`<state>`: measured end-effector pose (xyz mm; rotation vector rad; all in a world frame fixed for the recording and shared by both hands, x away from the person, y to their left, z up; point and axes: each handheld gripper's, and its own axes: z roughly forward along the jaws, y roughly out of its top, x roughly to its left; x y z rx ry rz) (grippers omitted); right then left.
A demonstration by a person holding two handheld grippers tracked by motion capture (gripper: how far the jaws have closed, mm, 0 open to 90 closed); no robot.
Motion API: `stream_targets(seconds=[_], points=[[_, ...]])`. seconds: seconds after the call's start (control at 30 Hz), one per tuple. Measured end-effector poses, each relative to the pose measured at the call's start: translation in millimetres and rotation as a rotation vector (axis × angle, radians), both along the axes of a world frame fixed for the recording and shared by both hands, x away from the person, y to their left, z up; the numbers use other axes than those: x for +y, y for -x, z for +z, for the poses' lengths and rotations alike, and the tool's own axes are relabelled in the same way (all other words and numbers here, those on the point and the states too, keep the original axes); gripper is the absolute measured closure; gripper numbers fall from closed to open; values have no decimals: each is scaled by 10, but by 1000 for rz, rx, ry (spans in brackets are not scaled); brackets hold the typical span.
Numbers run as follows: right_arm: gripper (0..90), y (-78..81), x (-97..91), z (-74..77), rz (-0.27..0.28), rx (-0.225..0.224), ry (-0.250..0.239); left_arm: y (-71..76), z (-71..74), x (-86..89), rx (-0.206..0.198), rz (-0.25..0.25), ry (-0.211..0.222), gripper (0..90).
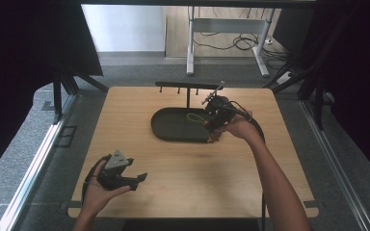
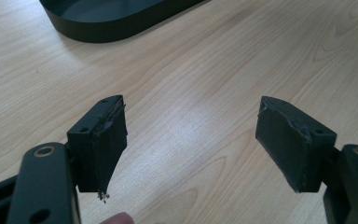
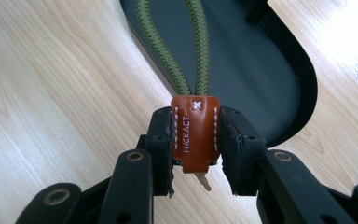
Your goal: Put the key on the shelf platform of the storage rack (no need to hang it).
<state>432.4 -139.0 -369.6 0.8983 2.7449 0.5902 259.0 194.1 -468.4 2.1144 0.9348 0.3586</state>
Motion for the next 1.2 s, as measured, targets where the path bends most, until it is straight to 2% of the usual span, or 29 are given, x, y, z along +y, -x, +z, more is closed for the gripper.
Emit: stream_targets(seconds=[0.33, 0.8, 1.2], points=[[667, -92, 47, -24, 5, 4, 7, 4, 6, -2, -1, -4, 6, 250], [667, -249, 51, -12, -4, -5, -6, 10, 27, 24, -3, -2, 16, 250], [667, -365, 43, -72, -31, 9, -21, 9, 33, 28, -4, -5, 22, 250]])
